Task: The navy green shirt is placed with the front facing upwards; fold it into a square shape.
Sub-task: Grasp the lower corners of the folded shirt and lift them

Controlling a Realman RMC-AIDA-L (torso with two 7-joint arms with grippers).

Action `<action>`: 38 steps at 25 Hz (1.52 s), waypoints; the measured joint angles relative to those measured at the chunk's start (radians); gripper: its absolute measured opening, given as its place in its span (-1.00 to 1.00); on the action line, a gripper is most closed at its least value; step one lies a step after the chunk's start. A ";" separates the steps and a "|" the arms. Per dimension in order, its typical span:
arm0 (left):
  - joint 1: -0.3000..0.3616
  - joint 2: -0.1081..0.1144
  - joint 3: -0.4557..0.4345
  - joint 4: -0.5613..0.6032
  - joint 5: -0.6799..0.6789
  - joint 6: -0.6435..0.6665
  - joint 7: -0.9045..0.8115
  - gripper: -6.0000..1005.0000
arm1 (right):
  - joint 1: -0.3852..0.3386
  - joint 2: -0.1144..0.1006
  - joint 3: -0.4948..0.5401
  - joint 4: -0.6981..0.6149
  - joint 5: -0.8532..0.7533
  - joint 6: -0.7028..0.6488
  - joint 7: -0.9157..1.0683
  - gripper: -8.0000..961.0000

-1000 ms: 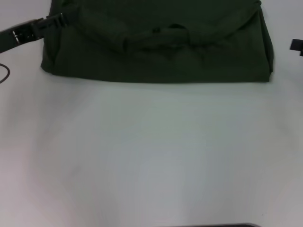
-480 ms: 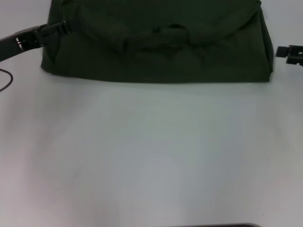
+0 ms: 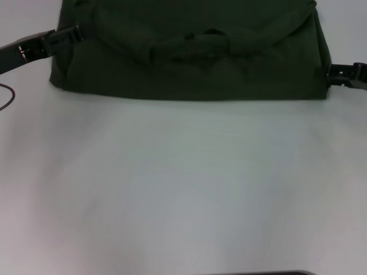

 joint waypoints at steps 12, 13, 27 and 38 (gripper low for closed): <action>0.000 0.001 0.000 0.000 -0.005 -0.001 0.000 0.83 | 0.009 0.012 -0.036 0.034 -0.001 0.052 -0.005 0.28; 0.000 0.001 0.000 0.000 -0.005 -0.001 0.000 0.83 | 0.011 0.013 -0.038 0.034 -0.001 0.056 -0.005 0.27; 0.000 0.001 0.000 0.000 -0.006 0.000 -0.001 0.82 | 0.029 0.018 -0.052 0.060 -0.002 0.110 0.000 0.15; 0.000 0.005 -0.008 0.000 -0.001 -0.001 -0.005 0.81 | 0.023 0.020 -0.031 0.061 0.009 0.110 -0.006 -0.49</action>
